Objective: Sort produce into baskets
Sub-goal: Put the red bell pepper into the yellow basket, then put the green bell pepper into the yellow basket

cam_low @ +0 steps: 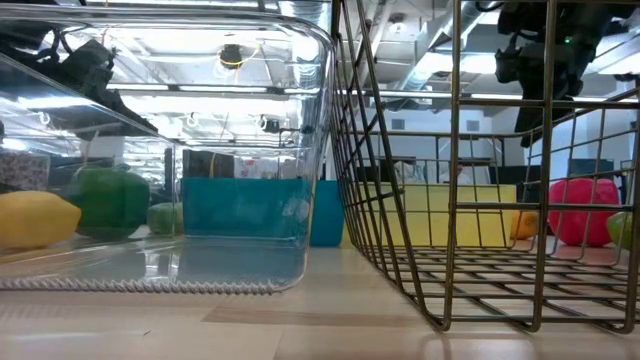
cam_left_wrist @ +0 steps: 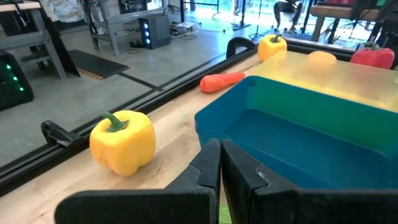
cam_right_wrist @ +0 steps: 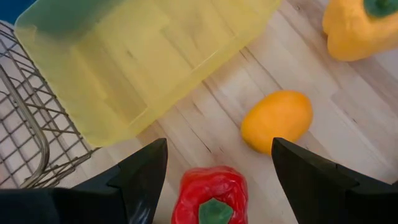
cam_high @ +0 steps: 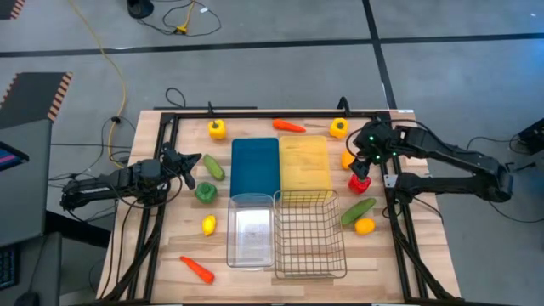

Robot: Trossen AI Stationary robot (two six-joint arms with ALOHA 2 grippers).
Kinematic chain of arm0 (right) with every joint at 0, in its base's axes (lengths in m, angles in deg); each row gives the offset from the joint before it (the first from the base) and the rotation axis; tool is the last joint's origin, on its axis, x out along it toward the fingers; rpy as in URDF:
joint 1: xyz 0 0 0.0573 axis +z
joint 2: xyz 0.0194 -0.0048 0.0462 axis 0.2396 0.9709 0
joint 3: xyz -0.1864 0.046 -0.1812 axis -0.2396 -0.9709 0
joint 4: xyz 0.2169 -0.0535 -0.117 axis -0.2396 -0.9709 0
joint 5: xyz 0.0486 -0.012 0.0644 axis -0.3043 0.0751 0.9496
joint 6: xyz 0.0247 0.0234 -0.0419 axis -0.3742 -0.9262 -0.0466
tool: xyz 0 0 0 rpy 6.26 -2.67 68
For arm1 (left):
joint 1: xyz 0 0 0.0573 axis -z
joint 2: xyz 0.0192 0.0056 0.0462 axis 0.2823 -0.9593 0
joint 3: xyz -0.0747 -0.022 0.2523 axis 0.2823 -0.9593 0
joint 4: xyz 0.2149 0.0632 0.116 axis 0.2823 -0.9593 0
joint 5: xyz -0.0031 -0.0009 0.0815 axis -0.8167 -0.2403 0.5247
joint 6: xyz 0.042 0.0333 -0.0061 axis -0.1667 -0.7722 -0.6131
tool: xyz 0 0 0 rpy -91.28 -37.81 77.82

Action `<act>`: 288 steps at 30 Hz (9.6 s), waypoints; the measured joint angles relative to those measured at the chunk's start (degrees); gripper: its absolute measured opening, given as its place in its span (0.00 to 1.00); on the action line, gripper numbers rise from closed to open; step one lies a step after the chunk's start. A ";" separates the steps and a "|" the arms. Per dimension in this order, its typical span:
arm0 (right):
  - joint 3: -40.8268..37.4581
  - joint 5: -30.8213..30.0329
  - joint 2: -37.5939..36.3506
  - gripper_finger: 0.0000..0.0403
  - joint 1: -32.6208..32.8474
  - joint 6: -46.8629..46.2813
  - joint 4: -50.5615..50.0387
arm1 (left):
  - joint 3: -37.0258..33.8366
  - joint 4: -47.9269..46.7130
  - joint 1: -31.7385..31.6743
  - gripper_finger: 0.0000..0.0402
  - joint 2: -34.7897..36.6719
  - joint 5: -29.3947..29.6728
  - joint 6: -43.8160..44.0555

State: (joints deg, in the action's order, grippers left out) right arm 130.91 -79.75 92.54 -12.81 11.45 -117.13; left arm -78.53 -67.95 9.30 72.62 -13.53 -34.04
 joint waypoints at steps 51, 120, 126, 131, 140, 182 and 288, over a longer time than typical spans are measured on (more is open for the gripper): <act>-11.37 -0.77 0.50 0.96 7.69 -8.75 -2.92 | 0.00 -0.11 0.00 0.00 0.00 0.00 1.51; 9.62 1.22 33.56 0.82 -1.69 5.86 25.40 | 0.00 -0.07 0.00 0.00 0.02 0.21 1.46; 9.62 1.25 35.17 0.86 -3.85 5.87 27.71 | 0.00 -0.07 -0.02 0.00 0.01 0.17 1.46; 9.62 1.23 35.54 0.91 -4.70 5.85 27.89 | 0.00 -0.07 0.00 0.00 0.02 0.15 1.46; 9.62 1.26 35.56 0.92 -4.66 5.85 27.93 | 0.01 -0.07 -0.01 0.00 0.00 0.14 1.46; 9.62 1.25 35.56 0.96 -4.48 -1.84 27.91 | 3.44 1.11 -0.02 0.52 0.00 -22.65 9.67; 9.62 1.31 35.56 0.96 -4.48 -1.74 27.93 | 37.20 -35.37 -0.02 0.98 -53.02 -27.26 36.06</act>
State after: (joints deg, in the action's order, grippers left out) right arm 140.53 -78.44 128.10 -17.29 9.72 -89.20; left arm -41.33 -103.31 9.28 19.60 -40.80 2.03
